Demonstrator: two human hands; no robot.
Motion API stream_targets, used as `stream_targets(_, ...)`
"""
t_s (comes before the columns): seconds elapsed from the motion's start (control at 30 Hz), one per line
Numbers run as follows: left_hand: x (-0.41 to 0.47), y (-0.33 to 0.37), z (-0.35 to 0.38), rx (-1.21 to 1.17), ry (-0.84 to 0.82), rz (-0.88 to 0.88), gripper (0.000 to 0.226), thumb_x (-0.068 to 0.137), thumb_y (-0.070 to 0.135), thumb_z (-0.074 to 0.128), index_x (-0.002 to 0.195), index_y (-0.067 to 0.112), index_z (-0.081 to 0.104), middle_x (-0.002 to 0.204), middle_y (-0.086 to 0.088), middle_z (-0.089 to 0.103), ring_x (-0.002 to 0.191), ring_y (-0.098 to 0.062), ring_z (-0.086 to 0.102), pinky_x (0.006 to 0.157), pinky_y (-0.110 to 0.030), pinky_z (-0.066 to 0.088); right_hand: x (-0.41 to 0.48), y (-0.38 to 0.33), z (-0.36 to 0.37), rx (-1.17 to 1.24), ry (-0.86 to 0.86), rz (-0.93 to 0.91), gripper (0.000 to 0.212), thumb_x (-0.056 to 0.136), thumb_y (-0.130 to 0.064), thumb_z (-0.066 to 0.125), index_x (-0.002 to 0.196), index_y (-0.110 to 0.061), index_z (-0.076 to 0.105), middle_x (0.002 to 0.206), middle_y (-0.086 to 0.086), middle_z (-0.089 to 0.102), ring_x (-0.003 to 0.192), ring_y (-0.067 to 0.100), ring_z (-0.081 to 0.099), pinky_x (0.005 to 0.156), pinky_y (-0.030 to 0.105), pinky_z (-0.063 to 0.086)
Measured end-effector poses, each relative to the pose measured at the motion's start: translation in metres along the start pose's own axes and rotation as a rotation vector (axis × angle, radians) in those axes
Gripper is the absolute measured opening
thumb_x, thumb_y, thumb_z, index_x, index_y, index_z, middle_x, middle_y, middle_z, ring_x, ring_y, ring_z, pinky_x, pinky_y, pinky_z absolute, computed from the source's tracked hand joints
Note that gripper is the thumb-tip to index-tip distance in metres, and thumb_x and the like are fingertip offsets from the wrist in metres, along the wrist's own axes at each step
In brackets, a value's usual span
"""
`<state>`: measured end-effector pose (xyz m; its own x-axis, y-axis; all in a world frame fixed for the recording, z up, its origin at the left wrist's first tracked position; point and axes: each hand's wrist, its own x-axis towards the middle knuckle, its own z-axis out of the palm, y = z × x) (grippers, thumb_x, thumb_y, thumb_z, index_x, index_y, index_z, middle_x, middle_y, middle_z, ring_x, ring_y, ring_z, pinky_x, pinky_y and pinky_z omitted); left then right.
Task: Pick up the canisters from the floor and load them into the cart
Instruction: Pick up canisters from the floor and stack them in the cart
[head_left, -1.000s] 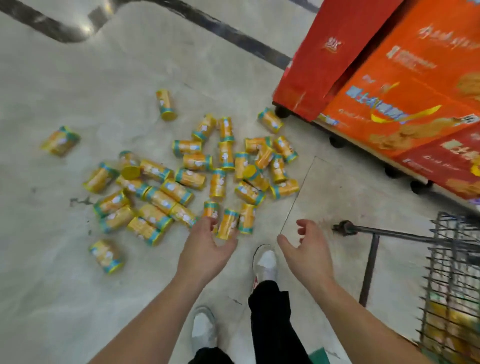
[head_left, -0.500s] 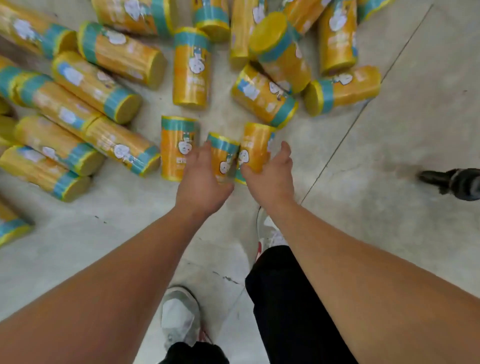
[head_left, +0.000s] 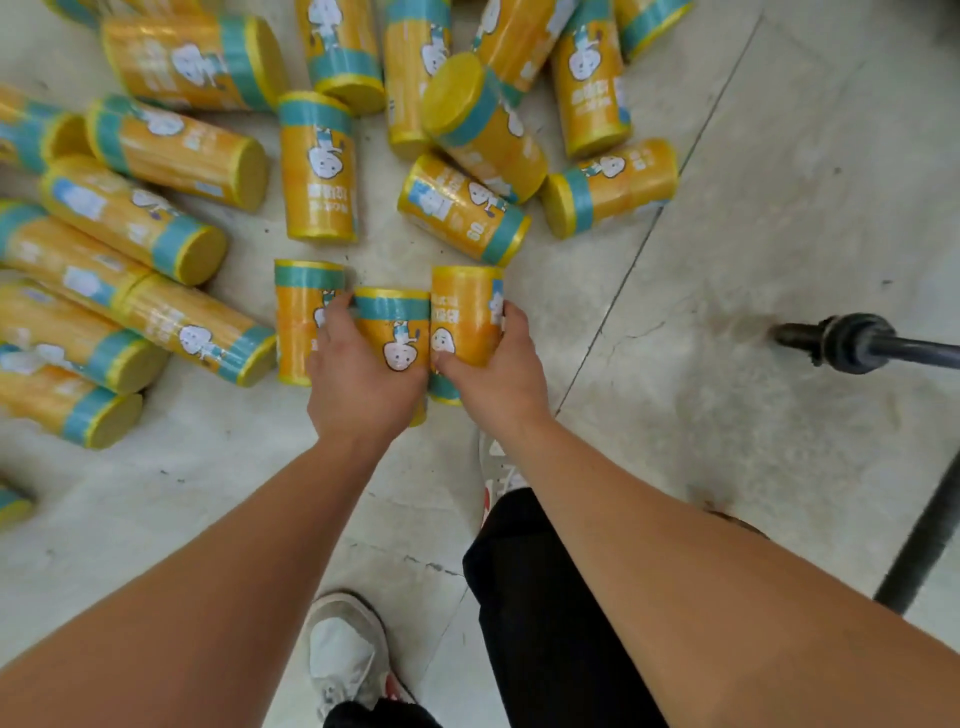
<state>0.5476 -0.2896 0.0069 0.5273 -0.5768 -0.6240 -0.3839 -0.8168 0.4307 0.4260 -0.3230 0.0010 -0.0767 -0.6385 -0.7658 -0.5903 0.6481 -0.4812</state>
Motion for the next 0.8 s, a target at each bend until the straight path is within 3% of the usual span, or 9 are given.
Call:
stream_targets(0.07,-0.024,0.014,-0.026,-0.085,-0.017,0.030,0.095,0.059,0.050,0.077,0.139,0.031,0.028,0.132,0.003,0.052,0.115,-0.024,0.057,0.090,-0.050,0.051,-0.032,-0.014,-0.016,0.037,0.022,-0.026,0.083,0.072,-0.040,0.081,0.141,-0.030,0.036,0.127,-0.002,0.058,0.114,0.019,0.059,0.096,0.043,0.051)
stream_targets(0.2,-0.083,0.049,-0.091,-0.201,-0.061,0.115,0.092,0.064,0.028,0.085,0.139,0.026,0.032,0.124,0.004,0.054,0.107,-0.012,0.060,0.086,-0.032,0.052,-0.112,-0.055,-0.057,0.099,0.085,-0.097,0.079,0.069,-0.043,0.081,0.135,-0.038,0.038,0.122,-0.007,0.059,0.109,0.014,0.061,0.092,0.041,0.054)
stream_targets(0.3,-0.142,0.086,-0.150,-0.281,-0.060,0.200,0.086,0.067,0.023,0.086,0.136,0.027,0.036,0.101,0.028,0.050,0.085,0.011,0.058,0.069,-0.014,0.047,-0.184,-0.091,-0.096,0.122,0.155,-0.188,0.079,0.066,-0.045,0.080,0.133,-0.039,0.039,0.119,-0.009,0.059,0.106,0.012,0.062,0.089,0.037,0.055)
stream_targets(0.4,-0.209,0.120,-0.211,-0.327,-0.051,0.282,0.089,0.065,0.025,0.087,0.137,0.029,0.035,0.104,0.028,0.051,0.088,0.008,0.058,0.070,-0.017,0.045,-0.264,-0.125,-0.135,0.147,0.215,-0.277,0.082,0.061,-0.053,0.076,0.132,-0.043,0.037,0.120,-0.012,0.059,0.106,0.010,0.063,0.088,0.041,0.056)
stream_targets(0.53,-0.294,0.164,-0.273,-0.341,-0.031,0.411,0.102,0.051,0.042,0.083,0.139,0.034,0.033,0.130,0.007,0.054,0.112,-0.015,0.058,0.092,-0.040,0.051,-0.373,-0.155,-0.191,0.180,0.332,-0.397,0.086,0.060,-0.059,0.074,0.135,-0.041,0.037,0.125,-0.014,0.058,0.111,0.008,0.061,0.091,0.039,0.055)
stream_targets(0.67,-0.384,0.214,-0.303,-0.368,-0.075,0.537,0.094,0.060,0.030,0.088,0.137,0.039,0.033,0.123,0.011,0.050,0.104,-0.016,0.060,0.086,-0.043,0.054,-0.467,-0.161,-0.261,0.187,0.467,-0.460,0.085,0.061,-0.060,0.074,0.135,-0.043,0.036,0.123,-0.019,0.053,0.109,0.003,0.057,0.089,0.034,0.054)
stream_targets(0.8,-0.468,0.259,-0.301,-0.426,-0.170,0.645,0.095,0.057,0.038,0.088,0.135,0.042,0.034,0.127,0.010,0.052,0.103,-0.013,0.062,0.086,-0.044,0.055,-0.538,-0.144,-0.335,0.164,0.644,-0.483,0.085,0.063,-0.059,0.074,0.138,-0.038,0.039,0.124,-0.019,0.052,0.112,0.002,0.054,0.093,0.033,0.052)
